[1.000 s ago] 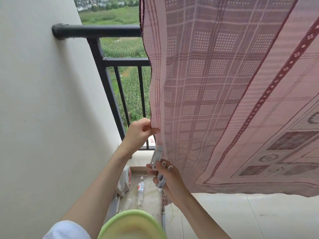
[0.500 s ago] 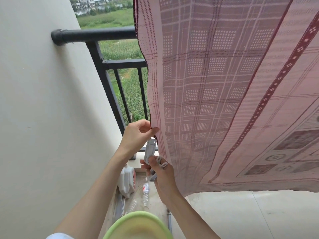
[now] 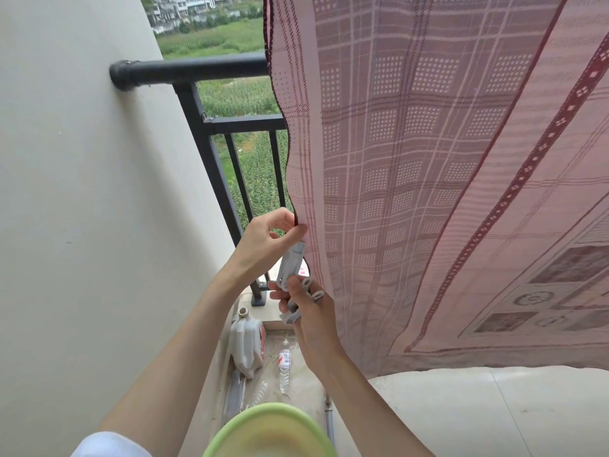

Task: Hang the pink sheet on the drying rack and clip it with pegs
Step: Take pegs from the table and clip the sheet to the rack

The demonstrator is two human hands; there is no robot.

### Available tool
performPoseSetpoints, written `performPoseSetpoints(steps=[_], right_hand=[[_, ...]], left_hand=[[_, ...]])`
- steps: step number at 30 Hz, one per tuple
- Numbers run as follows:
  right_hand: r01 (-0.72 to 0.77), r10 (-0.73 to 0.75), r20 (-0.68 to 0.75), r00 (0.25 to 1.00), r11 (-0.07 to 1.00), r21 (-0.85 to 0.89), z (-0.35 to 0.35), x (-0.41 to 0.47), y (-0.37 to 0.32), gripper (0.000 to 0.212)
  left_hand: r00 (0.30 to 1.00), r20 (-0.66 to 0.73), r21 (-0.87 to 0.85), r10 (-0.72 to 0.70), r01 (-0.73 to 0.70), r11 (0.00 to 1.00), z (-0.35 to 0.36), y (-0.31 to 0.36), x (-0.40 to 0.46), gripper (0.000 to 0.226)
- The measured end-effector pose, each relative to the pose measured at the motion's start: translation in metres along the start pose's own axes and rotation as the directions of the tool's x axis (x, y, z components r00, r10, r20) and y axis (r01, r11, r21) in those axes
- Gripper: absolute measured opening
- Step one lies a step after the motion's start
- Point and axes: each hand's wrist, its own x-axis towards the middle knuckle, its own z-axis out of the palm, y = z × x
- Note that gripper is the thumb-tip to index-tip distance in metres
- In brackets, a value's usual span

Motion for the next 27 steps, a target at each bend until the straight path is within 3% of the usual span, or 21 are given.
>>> performPoseSetpoints(steps=[6, 15, 20, 24, 27], right_hand=[[0.025, -0.024, -0.010, 1.000, 0.997, 0.072, 0.007, 0.000, -0.011, 0.010], [0.024, -0.023, -0.007, 1.000, 0.986, 0.164, 0.013, -0.002, -0.013, 0.008], [0.001, -0.002, 0.003, 1.000, 0.973, 0.231, 0.014, 0.002, -0.020, 0.027], [-0.059, 0.035, 0.093, 0.995, 0.963, 0.264, 0.018, 0.001, -0.018, 0.033], [-0.082, 0.049, 0.147, 0.988, 0.971, 0.224, 0.011, 0.001, -0.012, 0.050]], left_hand=[[0.996, -0.083, -0.050, -0.019, 0.015, 0.999, -0.002, 0.007, -0.002, 0.016], [0.990, -0.124, 0.025, -0.070, 0.074, 0.997, -0.004, 0.010, -0.002, 0.019], [0.992, -0.120, 0.118, -0.046, 0.060, 0.991, -0.003, 0.006, -0.006, 0.026], [0.995, -0.099, 0.061, -0.028, 0.034, 0.998, -0.002, 0.007, -0.010, 0.029], [0.995, -0.096, -0.101, -0.025, 0.015, 0.995, -0.002, -0.001, -0.015, 0.023]])
